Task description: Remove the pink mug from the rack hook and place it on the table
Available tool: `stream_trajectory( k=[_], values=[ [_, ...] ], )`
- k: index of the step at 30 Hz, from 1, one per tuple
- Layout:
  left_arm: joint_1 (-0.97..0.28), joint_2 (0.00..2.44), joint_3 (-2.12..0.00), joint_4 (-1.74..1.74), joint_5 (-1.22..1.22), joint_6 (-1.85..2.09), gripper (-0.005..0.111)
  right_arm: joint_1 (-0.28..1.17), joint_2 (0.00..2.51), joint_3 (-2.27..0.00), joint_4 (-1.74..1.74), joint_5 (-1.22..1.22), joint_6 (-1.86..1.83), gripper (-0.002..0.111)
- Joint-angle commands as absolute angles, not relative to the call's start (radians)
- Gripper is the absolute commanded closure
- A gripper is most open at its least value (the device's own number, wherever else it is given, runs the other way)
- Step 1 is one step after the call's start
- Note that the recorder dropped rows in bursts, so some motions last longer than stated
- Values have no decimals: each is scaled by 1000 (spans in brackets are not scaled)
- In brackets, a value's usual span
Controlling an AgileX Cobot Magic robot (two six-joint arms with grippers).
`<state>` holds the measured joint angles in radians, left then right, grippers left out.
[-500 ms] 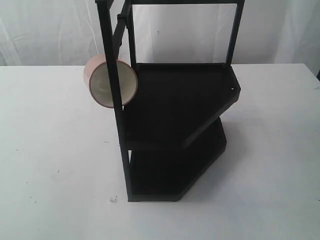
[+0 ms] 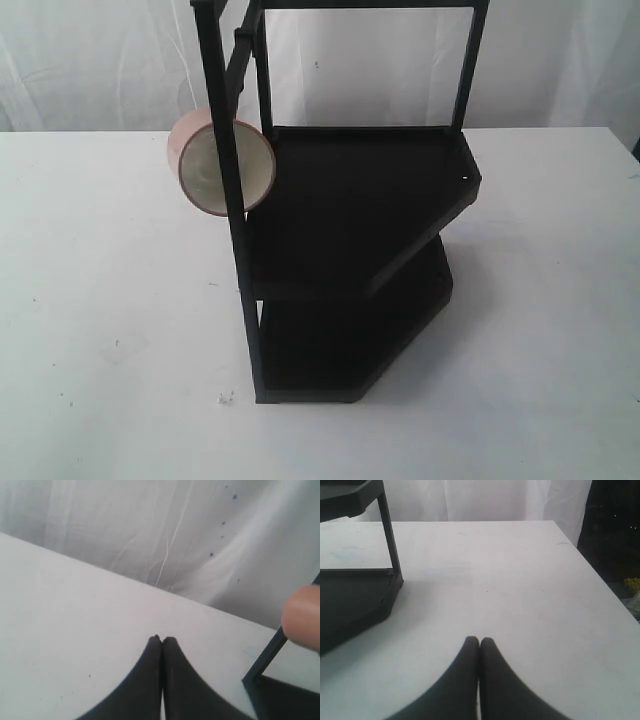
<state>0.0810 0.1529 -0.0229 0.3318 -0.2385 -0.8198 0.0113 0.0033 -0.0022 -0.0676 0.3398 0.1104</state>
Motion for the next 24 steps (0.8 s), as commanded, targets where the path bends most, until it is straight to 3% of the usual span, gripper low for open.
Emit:
stream_trajectory(
  k=[1, 4, 8, 10, 19, 24],
  values=[
    [77, 191, 0, 330, -249, -751, 107, 17, 0, 0, -74, 336, 112, 108],
    [69, 191, -51, 384, -214, -804, 107, 17, 0, 0, -74, 336, 112, 108],
    [68, 242, -250, 369, 223, -879, 107, 17, 0, 0, -74, 336, 112, 108],
    [68, 324, -294, 294, 258, -768, 107, 17, 0, 0, -74, 336, 112, 108],
    [68, 875, -409, -756, 428, 466, 107, 17, 0, 0, -74, 336, 112, 108],
    [68, 1074, -435, -857, 471, 598, 107, 17, 0, 0, -74, 336, 112, 108]
  ],
)
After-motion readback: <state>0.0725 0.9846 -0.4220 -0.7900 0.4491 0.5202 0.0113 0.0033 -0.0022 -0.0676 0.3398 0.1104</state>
